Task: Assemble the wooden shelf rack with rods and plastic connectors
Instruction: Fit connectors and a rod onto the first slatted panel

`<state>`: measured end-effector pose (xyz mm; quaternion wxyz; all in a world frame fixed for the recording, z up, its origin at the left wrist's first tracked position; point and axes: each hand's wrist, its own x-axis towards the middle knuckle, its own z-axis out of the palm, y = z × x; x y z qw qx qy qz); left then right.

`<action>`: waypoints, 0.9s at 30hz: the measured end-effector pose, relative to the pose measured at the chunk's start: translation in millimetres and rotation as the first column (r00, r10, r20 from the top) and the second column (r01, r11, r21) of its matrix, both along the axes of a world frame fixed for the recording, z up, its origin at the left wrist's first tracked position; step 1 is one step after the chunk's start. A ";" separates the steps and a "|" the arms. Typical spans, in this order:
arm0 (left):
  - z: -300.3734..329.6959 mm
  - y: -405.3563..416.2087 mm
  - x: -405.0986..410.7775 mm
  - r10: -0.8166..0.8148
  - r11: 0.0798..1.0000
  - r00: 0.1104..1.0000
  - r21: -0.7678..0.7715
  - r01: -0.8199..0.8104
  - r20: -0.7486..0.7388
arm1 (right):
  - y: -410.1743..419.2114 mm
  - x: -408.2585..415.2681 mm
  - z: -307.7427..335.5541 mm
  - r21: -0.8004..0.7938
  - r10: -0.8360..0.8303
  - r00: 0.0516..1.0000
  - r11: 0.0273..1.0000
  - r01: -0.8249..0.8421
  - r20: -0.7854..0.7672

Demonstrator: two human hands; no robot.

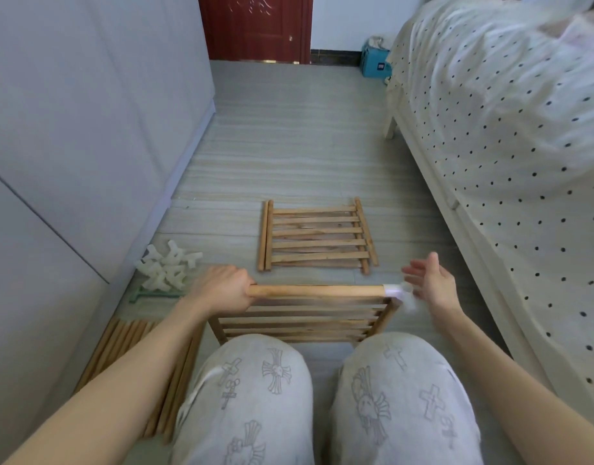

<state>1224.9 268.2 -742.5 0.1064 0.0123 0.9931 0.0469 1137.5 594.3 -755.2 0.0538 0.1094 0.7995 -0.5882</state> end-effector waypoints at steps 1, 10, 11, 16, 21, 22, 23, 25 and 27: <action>0.5 -0.2 -2.0 0.012 1.000 1.000 0.013 -0.013 0.007 | 5.8 4.3 -6.2 -0.064 0.014 0.997 0.998 -0.010 0.071; 12.1 -22.7 -2.3 0.197 0.943 0.980 0.267 -0.199 0.033 | -8.5 -1.1 -28.3 0.273 0.350 0.931 0.890 -0.365 0.103; 15.6 -25.8 -0.5 0.224 0.909 0.974 0.355 -0.218 0.026 | -10.6 -4.0 -23.3 0.328 0.349 0.935 0.877 -0.350 0.065; 23.3 -30.9 7.3 0.341 0.746 0.938 0.627 -0.226 -0.067 | -15.6 -28.9 28.3 0.476 0.336 0.903 0.861 -0.179 -0.267; 13.2 -38.0 13.6 0.310 0.768 0.949 0.573 -0.287 0.059 | -44.5 -31.8 101.0 0.619 0.486 0.712 0.780 -0.091 -0.507; 13.4 -37.0 16.1 0.391 0.722 0.920 0.616 -0.315 0.012 | -55.6 -29.0 109.9 0.686 0.542 0.658 0.726 -0.051 -0.524; 16.0 -34.2 19.5 0.521 0.641 0.850 0.694 -0.328 -0.080 | -67.6 -24.1 116.5 0.774 0.621 0.604 0.633 -0.011 -0.499; 26.3 -25.2 25.6 0.708 0.532 0.652 0.812 -0.241 -0.270 | -90.9 -9.7 121.5 0.929 0.796 0.484 0.354 0.113 -0.362; 40.4 -11.0 27.9 0.627 0.649 0.654 0.748 -0.139 -0.423 | -107.4 6.2 122.2 0.958 0.890 0.415 0.075 0.277 -0.189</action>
